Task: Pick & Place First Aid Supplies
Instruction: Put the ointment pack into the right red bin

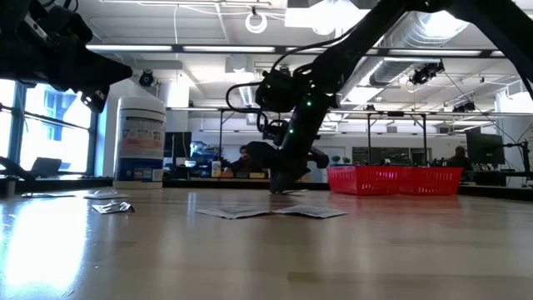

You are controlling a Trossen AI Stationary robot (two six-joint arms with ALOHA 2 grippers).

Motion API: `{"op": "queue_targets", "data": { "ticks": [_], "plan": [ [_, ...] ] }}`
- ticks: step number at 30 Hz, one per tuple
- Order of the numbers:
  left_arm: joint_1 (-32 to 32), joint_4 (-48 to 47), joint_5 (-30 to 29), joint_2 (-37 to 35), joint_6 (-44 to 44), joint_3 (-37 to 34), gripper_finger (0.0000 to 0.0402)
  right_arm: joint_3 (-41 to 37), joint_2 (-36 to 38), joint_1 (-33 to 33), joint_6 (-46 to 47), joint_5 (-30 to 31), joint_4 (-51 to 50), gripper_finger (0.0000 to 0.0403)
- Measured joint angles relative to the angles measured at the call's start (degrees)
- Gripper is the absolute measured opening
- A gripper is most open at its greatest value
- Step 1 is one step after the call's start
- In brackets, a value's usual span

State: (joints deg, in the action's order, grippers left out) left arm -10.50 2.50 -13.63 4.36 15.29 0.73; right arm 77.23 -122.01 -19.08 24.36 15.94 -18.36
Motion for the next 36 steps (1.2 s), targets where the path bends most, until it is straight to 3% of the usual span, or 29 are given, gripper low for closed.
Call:
{"op": "queue_targets", "data": {
  "ticks": [11, 24, 29, 36],
  "plan": [
    [0.00, -0.01, 0.01, 0.00, 0.00, 0.00, 0.0001, -0.64, 1.43, -0.10, 1.16, -0.84, 0.90, 0.0003],
    [0.00, -0.02, 0.04, 0.02, 0.00, 0.00, 0.0001, -0.81, 7.59, -0.10, 0.56, -6.96, -0.17, 0.0001],
    [0.00, 0.00, 0.05, 0.02, 0.02, 0.00, 0.0001, -0.68, 8.37, -0.03, 0.78, -6.64, -0.13, 0.0001],
    [0.00, 0.00, 0.07, 0.00, 0.01, 0.00, 0.0001, -0.68, 8.37, 0.73, -12.80, -7.00, -0.17, 0.0054]
  ]
}}
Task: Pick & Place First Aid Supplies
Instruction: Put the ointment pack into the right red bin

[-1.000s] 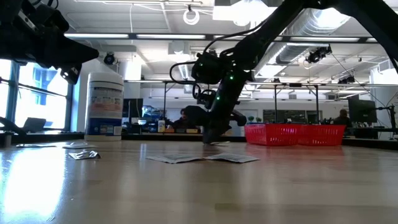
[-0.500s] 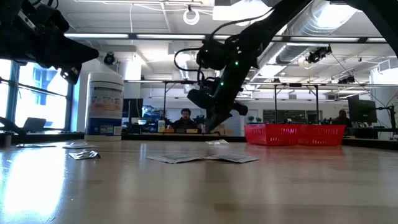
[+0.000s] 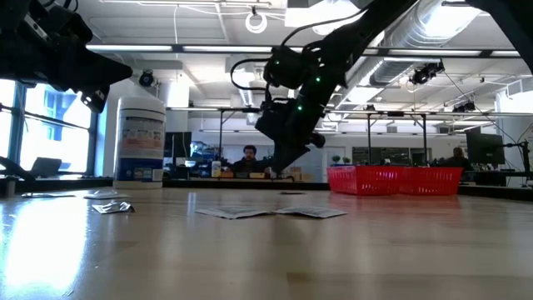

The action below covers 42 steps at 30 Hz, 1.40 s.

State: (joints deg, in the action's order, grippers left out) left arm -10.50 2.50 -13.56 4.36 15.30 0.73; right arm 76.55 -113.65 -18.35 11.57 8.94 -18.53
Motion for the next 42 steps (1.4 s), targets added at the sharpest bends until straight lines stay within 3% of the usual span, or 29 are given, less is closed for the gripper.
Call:
{"op": "queue_targets", "data": {
  "ticks": [7, 13, 17, 21, 33, 42],
  "plan": [
    [0.00, -0.02, 0.00, 0.00, 0.01, 0.00, 0.0001, -0.64, -0.19, -1.64, -8.05, -5.11, -0.01, 0.0119],
    [0.00, -0.02, 0.00, 0.02, 0.01, 0.00, 0.0001, -4.70, -0.26, -3.46, -13.60, -6.88, 3.16, 0.0135],
    [0.00, -0.01, 0.00, 0.02, 0.01, 0.00, 0.0001, -8.77, -0.28, -4.24, -16.70, -10.39, 10.30, 0.0133],
    [0.00, -0.02, 0.00, 0.02, 0.01, 0.00, 0.0001, -11.25, -0.35, -4.19, -17.77, -7.79, 13.75, 0.0130],
    [0.00, 0.03, -0.50, 0.01, 0.00, 0.00, 0.0001, -12.12, -2.12, -4.72, -17.09, -8.05, 16.70, 0.0127],
    [0.00, 0.04, -0.55, 0.02, 0.01, 0.00, 0.0001, -12.11, -2.89, -4.70, -13.80, -5.79, 17.31, 0.0062]
  ]
}}
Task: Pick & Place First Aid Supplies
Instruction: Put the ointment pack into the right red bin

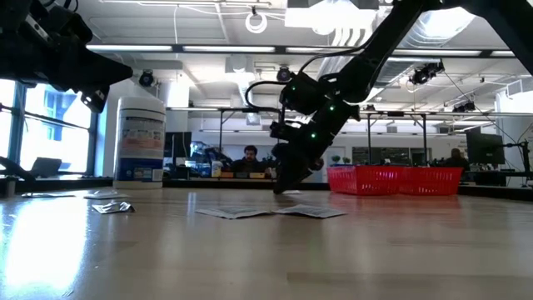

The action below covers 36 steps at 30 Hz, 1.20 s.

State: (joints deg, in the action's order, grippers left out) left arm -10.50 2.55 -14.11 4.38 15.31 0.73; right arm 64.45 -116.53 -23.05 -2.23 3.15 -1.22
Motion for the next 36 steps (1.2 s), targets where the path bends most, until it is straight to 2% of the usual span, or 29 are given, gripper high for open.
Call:
{"op": "queue_targets", "data": {
  "ticks": [4, 6, 20, 31, 36],
  "plan": [
    [0.00, 0.00, -0.02, -0.02, -0.02, 0.00, 0.0001, 0.00, -0.06, 0.00, 0.69, 0.62, 0.03, 0.0014],
    [0.00, 0.00, -0.02, -0.01, -0.01, 0.00, 0.0001, 0.00, -0.11, 0.00, 0.72, 0.84, 0.03, 0.0005],
    [0.00, -0.02, -0.06, 0.00, -0.02, 0.00, 0.0001, 2.79, 2.10, 0.72, 6.83, -3.08, -1.52, 0.0001],
    [0.00, 0.00, -0.11, -0.01, 0.00, 0.00, 0.0001, 2.89, 4.44, 1.04, 7.76, -3.41, -2.40, 0.0001],
    [0.00, -0.01, -0.04, -0.01, -0.01, 0.00, 0.0001, 2.89, 6.09, 1.09, 11.50, -3.72, -5.50, 0.0000]
  ]
}}
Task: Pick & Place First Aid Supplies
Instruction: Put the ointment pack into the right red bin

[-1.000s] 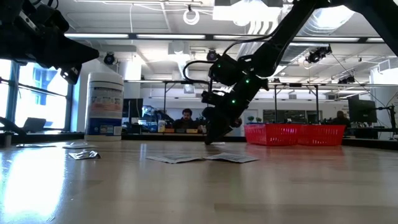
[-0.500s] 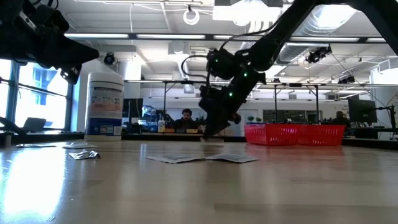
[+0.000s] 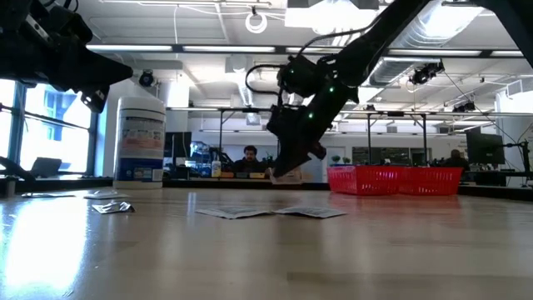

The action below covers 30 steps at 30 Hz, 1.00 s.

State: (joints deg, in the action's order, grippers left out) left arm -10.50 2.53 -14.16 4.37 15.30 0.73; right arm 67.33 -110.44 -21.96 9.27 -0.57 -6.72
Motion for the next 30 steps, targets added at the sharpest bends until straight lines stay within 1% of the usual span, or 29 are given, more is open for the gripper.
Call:
{"op": "queue_targets", "data": {
  "ticks": [2, 5, 10, 14, 18, 20, 23, 28, 30],
  "plan": [
    [0.00, -0.01, 0.07, -0.01, 0.01, 0.00, 0.0001, 0.00, 2.57, -0.03, 0.85, 0.95, -3.98, 0.0000],
    [0.00, -0.03, 0.07, -0.01, 0.01, 0.00, 0.0001, 0.02, 7.97, -0.69, 1.06, 4.48, -11.27, 0.0000],
    [0.00, -0.01, 0.11, 0.01, 0.01, 0.00, 0.0001, -0.96, 19.75, -3.17, 3.79, 9.20, -20.85, 0.0000],
    [0.00, -0.01, 0.24, 0.00, 0.01, 0.00, 0.0001, -5.50, 30.16, -6.77, 7.47, 12.36, -25.94, 0.0000],
    [0.00, -0.03, 0.24, -0.01, 0.01, 0.00, 0.0001, -12.67, 39.67, -11.50, 11.36, 19.00, -30.10, 0.0000],
    [0.00, -0.01, 0.24, 0.00, 0.01, 0.00, 0.0001, -16.77, 43.45, -13.83, 11.73, 21.53, -29.97, 0.0000],
    [0.00, 0.03, 0.06, 0.01, 0.01, 0.00, 0.0001, -23.16, 46.55, -16.90, 11.76, 23.09, -27.51, 0.0000],
    [0.00, 1.11, -0.43, -0.01, 0.01, 0.00, 0.0001, -31.70, 45.98, -20.20, 11.89, 25.24, -18.95, 0.0000],
    [0.00, 1.08, -0.46, 0.00, 0.01, 0.00, 0.0001, -34.18, 45.28, -20.81, 11.32, 27.27, -15.22, 0.0000]
  ]
}}
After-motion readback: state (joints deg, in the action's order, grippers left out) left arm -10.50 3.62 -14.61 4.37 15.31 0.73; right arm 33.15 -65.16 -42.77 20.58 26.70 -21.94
